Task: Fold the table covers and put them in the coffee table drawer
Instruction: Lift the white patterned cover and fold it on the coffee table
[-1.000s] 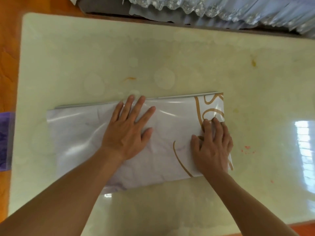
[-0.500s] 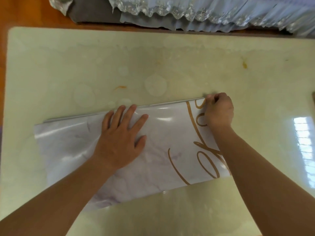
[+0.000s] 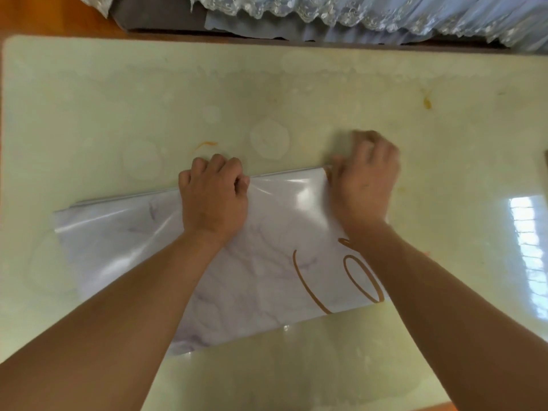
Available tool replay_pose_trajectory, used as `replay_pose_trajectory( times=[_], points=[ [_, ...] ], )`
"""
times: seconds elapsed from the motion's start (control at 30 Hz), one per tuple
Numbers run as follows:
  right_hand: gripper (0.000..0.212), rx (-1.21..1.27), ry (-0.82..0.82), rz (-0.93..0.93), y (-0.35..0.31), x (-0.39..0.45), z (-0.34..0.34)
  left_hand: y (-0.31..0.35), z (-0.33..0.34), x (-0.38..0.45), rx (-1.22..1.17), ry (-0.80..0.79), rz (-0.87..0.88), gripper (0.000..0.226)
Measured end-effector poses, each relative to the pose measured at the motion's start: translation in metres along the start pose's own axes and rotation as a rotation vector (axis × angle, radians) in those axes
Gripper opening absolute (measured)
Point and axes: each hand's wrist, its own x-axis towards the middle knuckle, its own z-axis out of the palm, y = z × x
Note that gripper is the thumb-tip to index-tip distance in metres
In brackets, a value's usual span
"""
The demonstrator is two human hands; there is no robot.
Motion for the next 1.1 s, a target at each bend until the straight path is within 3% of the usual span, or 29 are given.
replay_pose_trajectory(
  times=[0.07,0.17,0.33,0.47,0.53,0.67,0.73,0.87,1.1],
  points=[
    [0.055,-0.014,-0.153,-0.250,-0.025,-0.010,0.013,0.000,0.000,-0.002,0.024,0.005,0.007,0.013],
    [0.065,0.004,-0.381,-0.074,-0.046,-0.007,0.032,-0.001,0.001,-0.003,0.055,0.007,0.022,0.014],
    [0.065,-0.035,-0.436,-0.003,-0.050,-0.002,0.039,0.016,-0.001,-0.024,0.163,0.097,0.129,0.028],
    [0.065,-0.048,-0.474,0.004,-0.048,-0.001,0.040,0.056,0.002,-0.075,0.143,-0.250,0.113,0.066],
    [0.065,-0.027,-0.499,-0.015,-0.048,0.000,0.039,0.055,0.010,-0.083,0.208,-0.303,0.064,0.074],
    [0.061,0.210,-0.416,-0.123,-0.022,0.000,0.012,0.056,0.014,-0.080,0.294,-0.339,0.063,0.077],
    [0.061,0.105,-0.368,-0.206,0.013,-0.018,-0.006,0.056,0.017,-0.083,0.299,-0.314,0.066,0.077],
    [0.070,-0.022,-0.485,-0.167,0.085,-0.050,-0.008,0.055,0.016,-0.082,0.316,-0.283,0.074,0.075],
    [0.075,-0.049,-0.502,-0.171,0.092,-0.050,0.001,0.067,0.011,-0.085,0.384,-0.229,0.068,0.069]
  ],
)
